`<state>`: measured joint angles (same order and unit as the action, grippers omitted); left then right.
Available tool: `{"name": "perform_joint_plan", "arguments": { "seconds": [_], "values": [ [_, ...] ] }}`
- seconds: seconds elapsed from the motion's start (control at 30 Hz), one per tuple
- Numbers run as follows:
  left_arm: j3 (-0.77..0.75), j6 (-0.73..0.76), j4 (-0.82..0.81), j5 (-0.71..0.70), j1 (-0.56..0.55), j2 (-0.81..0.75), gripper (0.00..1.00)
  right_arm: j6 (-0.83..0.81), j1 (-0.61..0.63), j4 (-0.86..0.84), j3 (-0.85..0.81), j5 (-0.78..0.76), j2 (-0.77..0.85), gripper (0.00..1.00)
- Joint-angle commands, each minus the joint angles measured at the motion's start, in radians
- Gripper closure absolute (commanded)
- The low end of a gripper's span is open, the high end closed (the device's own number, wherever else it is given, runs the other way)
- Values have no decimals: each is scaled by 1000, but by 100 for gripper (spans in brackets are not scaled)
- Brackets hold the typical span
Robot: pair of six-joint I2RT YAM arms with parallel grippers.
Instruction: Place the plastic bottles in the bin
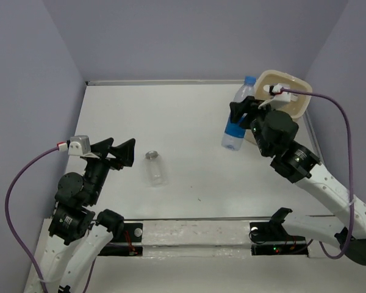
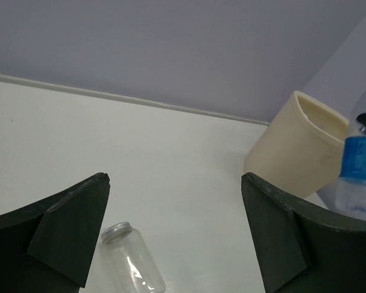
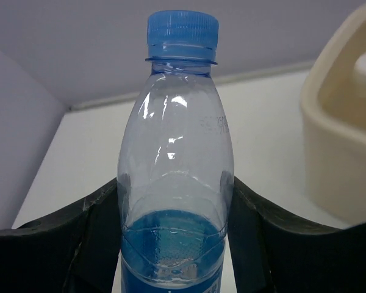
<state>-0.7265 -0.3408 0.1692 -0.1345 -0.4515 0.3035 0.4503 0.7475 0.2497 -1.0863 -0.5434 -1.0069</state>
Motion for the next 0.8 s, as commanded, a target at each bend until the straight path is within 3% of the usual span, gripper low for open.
{"name": "perform_joint_plan", "arguments": {
  "seconds": [0.0,0.1,0.13,0.23,0.33,0.47,0.77],
  "values": [
    [6,17,-45,16,5,2,1,-505,-22,-326,-164,-338,-30,53],
    [6,19,-37,9,4,-15,1,-652,-133,-458,-248,-382,-119,54],
    [6,19,-34,6,2,-23,1,-654,-237,-477,-262,-374,-140,54],
    [4,20,-28,-4,-10,-38,1,-680,-399,-545,-284,-346,-220,54],
    [4,20,-27,-5,-29,-46,1,-820,-482,-822,-233,-337,-281,54],
    [2,20,-25,-10,-45,-52,1,-918,-563,-973,-187,-314,-363,54],
    [-1,22,-27,-13,-62,-47,1,-843,-649,-1055,-57,-242,-430,53]
  ]
}}
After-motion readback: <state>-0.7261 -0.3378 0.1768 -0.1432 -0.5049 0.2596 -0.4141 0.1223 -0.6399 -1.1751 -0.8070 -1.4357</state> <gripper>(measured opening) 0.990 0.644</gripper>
